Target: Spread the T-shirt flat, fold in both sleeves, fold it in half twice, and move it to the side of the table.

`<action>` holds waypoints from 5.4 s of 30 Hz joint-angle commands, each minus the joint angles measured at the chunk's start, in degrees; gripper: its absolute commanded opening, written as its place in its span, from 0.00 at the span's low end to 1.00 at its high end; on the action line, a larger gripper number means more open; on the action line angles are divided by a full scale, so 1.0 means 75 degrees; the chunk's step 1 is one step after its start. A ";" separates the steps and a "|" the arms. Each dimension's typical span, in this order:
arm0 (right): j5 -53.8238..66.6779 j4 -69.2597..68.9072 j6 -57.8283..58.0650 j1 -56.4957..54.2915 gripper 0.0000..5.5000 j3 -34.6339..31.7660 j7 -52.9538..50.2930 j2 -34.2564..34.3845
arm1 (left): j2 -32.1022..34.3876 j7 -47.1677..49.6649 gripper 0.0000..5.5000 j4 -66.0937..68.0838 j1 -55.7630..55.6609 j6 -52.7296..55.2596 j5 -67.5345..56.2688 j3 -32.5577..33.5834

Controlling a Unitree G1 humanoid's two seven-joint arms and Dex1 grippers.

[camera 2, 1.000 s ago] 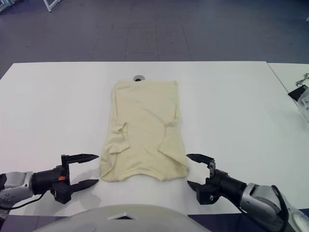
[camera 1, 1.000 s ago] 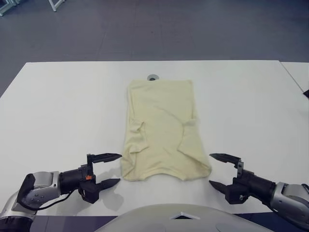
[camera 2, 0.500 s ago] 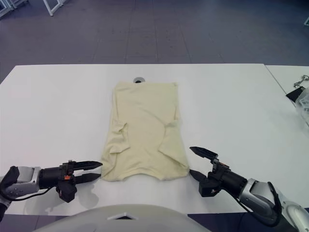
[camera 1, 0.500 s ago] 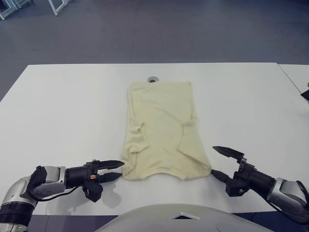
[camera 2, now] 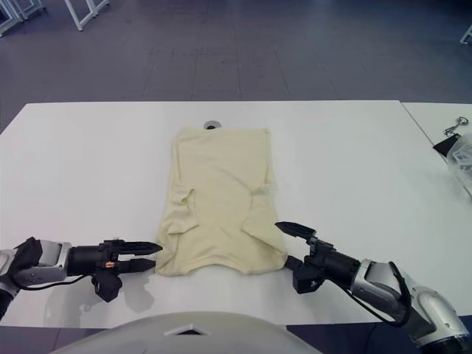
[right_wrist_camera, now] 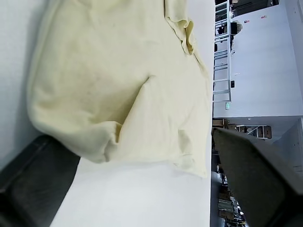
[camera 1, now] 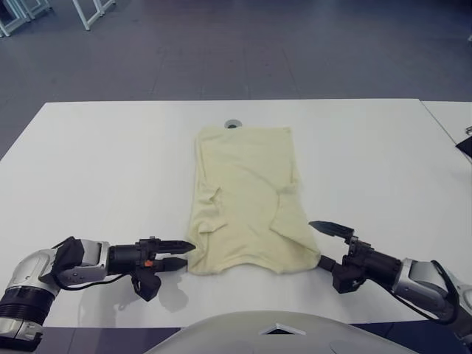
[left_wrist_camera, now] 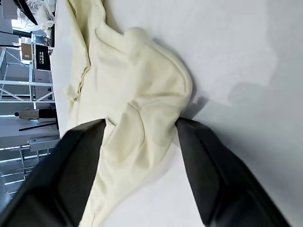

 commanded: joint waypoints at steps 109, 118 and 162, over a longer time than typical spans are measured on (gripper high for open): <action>0.6097 0.4324 0.7614 -0.8252 0.00 0.0753 0.6810 0.2151 | -0.1323 -0.8659 0.00 0.2874 -0.5720 0.9553 -0.7414 -0.1116; 0.5768 0.5623 0.6874 -0.9073 0.00 0.0591 0.6447 0.2769 | -0.1604 -0.8662 0.00 0.3768 -0.6205 0.9154 -0.7046 -0.0843; 0.4295 0.9636 0.6549 -1.0348 0.57 -0.0534 0.3444 0.3816 | -0.2518 -0.5705 0.45 0.3954 -0.5775 0.9550 -0.6304 0.1228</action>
